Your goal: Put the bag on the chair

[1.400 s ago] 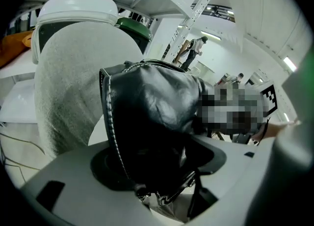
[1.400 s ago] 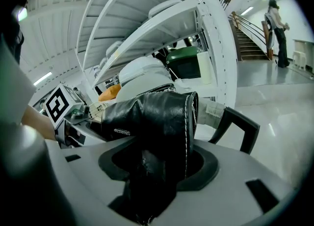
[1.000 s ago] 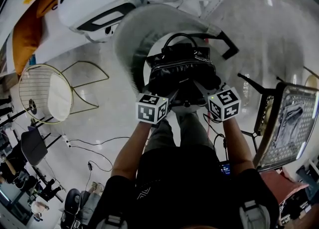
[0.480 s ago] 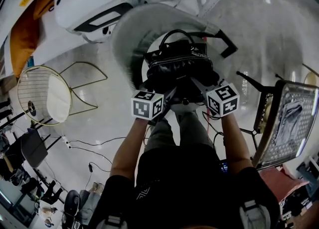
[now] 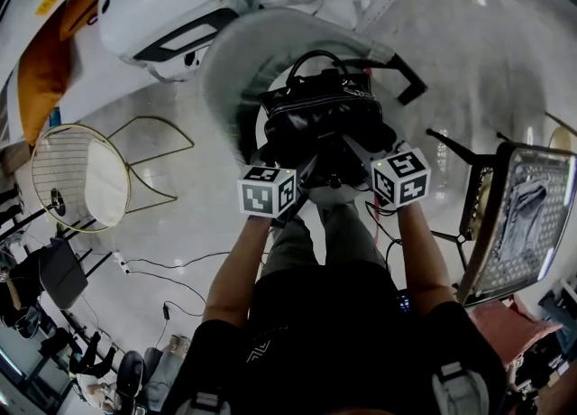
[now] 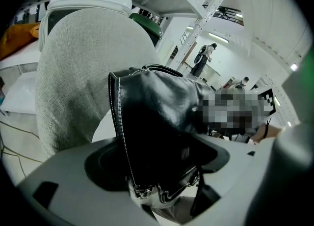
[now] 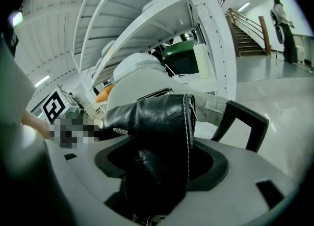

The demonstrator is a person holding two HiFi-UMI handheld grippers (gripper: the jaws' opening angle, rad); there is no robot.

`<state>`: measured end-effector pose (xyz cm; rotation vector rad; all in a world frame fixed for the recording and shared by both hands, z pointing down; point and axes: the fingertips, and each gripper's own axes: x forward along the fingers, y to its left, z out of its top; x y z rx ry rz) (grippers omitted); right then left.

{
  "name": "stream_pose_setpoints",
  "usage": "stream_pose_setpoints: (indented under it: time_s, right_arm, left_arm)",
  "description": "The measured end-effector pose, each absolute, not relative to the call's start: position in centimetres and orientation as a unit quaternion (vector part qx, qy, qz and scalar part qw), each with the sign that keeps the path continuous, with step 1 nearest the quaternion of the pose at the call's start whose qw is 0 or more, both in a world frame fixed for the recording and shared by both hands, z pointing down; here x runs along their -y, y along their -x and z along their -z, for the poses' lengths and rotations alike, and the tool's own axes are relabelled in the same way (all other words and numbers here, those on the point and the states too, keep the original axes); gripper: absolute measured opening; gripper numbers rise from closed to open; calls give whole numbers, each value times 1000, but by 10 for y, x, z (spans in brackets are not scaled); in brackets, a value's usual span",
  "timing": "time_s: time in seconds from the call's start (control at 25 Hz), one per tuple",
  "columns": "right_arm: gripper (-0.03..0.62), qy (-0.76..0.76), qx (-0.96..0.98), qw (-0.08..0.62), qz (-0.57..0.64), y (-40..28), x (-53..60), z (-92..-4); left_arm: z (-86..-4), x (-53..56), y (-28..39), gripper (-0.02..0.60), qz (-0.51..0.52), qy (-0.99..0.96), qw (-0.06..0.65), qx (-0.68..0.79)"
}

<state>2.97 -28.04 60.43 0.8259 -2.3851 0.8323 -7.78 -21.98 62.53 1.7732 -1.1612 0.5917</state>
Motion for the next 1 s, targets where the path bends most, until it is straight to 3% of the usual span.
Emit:
stream_pose_setpoints:
  time_s: [0.32, 0.52, 0.88, 0.92, 0.96, 1.0]
  right_arm:
    - [276, -342, 862, 223, -299, -38, 291, -599]
    - [276, -363, 856, 212, -299, -53, 291, -587]
    - [265, -383, 852, 227, -274, -49, 262, -576]
    - [209, -390, 851, 229, -267, -50, 262, -574]
    - [99, -399, 849, 231, -260, -51, 262, -572]
    - [67, -405, 847, 233, -254, -53, 261, -570]
  left_arm:
    - [-618, 210, 90, 367, -243, -717, 442, 481]
    - [-613, 206, 94, 326, -239, -723, 438, 478]
    - [-587, 215, 85, 91, -216, -753, 404, 472]
    - [-584, 216, 86, 51, -217, -754, 400, 474]
    - [-582, 216, 86, 29, -218, -755, 395, 475]
    - [-580, 215, 86, 21, -219, -757, 393, 474]
